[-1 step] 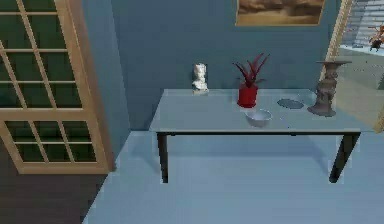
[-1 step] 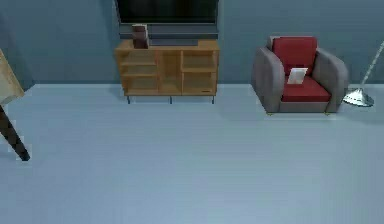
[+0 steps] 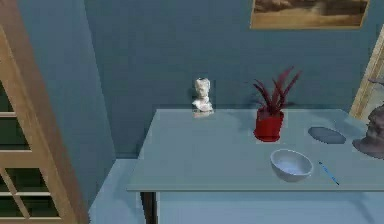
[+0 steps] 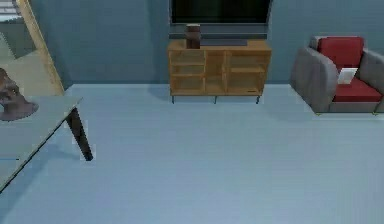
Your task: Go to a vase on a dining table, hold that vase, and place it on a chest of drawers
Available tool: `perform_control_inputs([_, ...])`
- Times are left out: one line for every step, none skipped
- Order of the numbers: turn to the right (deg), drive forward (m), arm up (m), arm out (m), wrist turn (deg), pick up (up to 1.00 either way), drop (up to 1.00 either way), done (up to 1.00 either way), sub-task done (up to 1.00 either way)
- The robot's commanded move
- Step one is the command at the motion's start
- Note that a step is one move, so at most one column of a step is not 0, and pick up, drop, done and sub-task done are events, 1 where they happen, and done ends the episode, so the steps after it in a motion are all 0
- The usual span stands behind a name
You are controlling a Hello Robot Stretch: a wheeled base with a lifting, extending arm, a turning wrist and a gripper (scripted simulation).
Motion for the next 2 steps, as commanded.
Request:
perform_control_inputs([45.0, 0.0, 0.0, 0.0, 0.0, 0.0, 0.0, 0.0, 0.0])
perform_control_inputs([24.0, 0.0, 0.0, 0.0, 0.0, 0.0, 0.0, 0.0, 0.0])
